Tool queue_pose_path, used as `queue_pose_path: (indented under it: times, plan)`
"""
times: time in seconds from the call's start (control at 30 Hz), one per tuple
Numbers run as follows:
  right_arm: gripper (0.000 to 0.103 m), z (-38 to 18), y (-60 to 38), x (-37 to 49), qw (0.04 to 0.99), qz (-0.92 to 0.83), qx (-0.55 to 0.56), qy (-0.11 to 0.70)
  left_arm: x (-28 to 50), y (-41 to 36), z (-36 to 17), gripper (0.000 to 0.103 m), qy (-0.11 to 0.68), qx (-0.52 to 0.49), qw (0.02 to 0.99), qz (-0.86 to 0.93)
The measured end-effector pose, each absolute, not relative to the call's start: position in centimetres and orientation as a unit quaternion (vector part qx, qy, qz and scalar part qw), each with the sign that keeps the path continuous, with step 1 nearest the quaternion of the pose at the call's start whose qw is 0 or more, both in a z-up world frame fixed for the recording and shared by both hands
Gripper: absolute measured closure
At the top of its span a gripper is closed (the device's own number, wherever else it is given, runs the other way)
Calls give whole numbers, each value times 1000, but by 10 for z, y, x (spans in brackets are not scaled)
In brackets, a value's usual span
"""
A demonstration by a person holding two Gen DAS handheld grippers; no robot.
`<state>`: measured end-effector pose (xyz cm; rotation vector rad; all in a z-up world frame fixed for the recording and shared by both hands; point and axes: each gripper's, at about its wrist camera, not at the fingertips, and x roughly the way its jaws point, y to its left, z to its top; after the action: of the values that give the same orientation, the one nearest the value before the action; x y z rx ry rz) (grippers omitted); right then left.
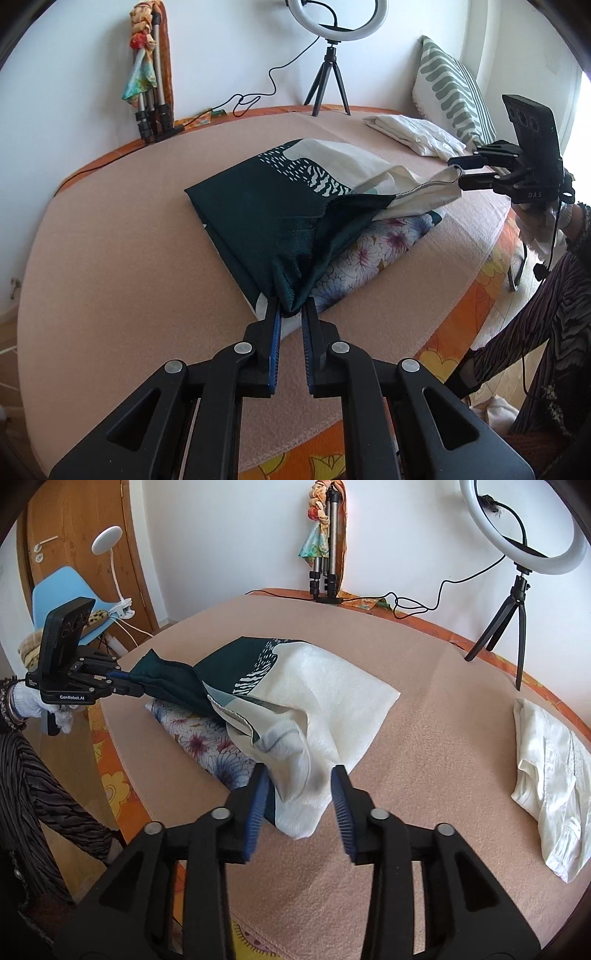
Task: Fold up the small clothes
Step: 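Lift the collar end and fold it over toward the hem with both grippers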
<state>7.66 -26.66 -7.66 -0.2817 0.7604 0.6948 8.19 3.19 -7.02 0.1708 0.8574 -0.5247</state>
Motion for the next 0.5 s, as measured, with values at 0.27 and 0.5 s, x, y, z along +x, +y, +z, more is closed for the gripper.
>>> queue_pose_path:
  times: [0.27,0.5]
  plan:
    - [51,-64,-295,74,868,316,-48,380,61,53,-49,94,397,62,883,-243]
    - [51,-93,-301,107,826,301,79,470,107,54,-59,81,440,-78,865,-227]
